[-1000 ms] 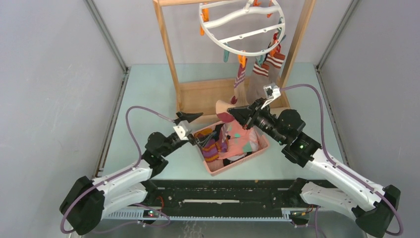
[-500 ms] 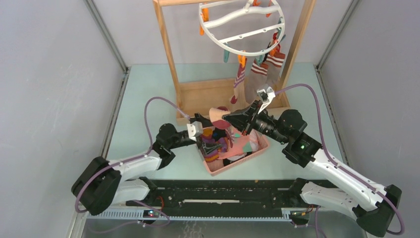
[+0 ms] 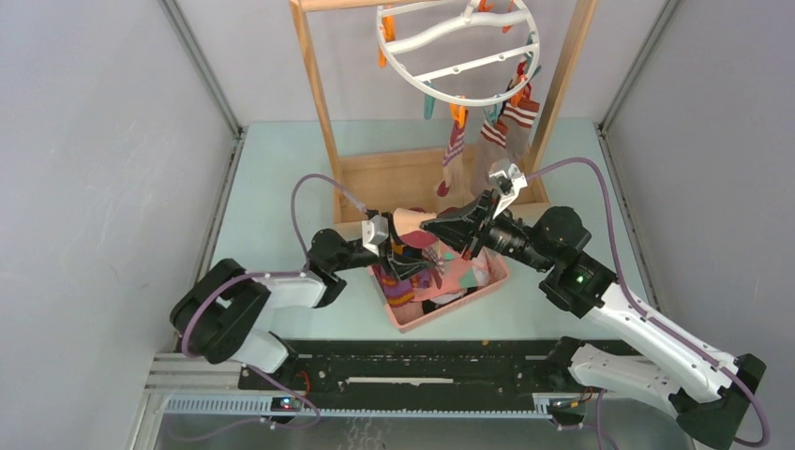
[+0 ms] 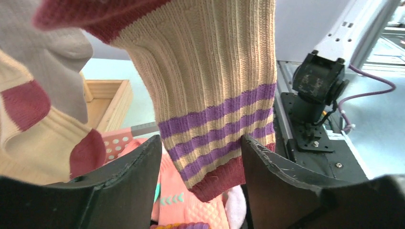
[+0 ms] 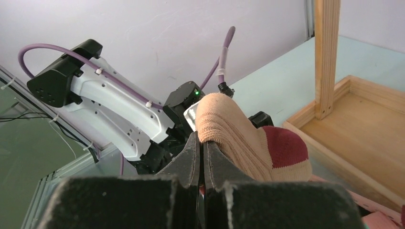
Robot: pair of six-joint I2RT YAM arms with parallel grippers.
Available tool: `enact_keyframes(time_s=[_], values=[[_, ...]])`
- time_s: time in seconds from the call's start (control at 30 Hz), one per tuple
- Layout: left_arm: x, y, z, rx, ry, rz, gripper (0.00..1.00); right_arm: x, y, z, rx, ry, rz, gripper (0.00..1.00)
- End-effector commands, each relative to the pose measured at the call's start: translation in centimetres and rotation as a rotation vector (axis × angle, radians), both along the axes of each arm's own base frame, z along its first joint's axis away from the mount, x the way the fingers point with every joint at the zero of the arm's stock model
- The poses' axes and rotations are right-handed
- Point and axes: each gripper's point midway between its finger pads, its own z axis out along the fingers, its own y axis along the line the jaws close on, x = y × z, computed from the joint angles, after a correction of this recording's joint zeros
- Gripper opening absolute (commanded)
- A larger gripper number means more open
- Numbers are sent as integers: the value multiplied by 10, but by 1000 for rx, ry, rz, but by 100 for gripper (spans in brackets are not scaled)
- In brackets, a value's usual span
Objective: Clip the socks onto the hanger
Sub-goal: Pick up the sock from the bin.
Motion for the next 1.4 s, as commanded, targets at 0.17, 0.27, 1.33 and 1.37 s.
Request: enact_keyframes(time_s=[0.17,0.27,1.33,1.37], values=[[-29,-13,46,-111,-26,-183,57,-3,-8,24,24,-62,-27,0],[-32,-15,45,-106,-22,-203,54,-3,-9,25,27,-64,-33,0],[-38,54,26,-227,923,203,0,123,-11,-38,-134,78,-517,50],[-33,58,21,-207,954,258,0,121,-14,-36,-143,64,-515,53]])
